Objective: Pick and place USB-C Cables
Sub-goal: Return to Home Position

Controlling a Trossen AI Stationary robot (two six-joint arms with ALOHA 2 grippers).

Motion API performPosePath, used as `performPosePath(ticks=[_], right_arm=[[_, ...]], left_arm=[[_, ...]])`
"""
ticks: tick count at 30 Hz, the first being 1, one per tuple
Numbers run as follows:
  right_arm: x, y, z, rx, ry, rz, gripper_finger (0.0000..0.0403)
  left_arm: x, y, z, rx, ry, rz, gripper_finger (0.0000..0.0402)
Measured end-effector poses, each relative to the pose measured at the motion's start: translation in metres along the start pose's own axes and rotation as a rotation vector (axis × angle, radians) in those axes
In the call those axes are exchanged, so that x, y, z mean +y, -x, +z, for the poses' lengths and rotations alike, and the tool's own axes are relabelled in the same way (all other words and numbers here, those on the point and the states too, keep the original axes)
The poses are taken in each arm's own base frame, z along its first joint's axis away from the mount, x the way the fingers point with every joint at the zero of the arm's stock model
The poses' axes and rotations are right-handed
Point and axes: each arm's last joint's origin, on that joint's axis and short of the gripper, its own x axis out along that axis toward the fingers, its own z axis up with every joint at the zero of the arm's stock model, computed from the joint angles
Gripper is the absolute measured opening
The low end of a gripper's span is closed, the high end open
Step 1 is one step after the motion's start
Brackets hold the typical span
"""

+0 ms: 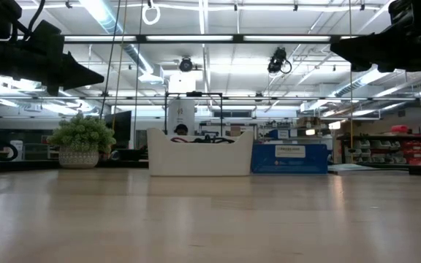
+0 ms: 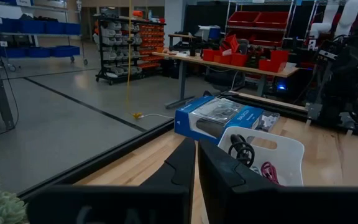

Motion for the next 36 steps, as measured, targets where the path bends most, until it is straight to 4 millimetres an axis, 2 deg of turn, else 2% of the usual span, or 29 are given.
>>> performPosePath(ticks=[36], right_arm=[[0.0000,0.0000,0.0000,0.000,0.000,0.000,0.0128]], left_arm=[[0.0000,0.0000,0.0001,0.000,0.000,0.000,0.0025]])
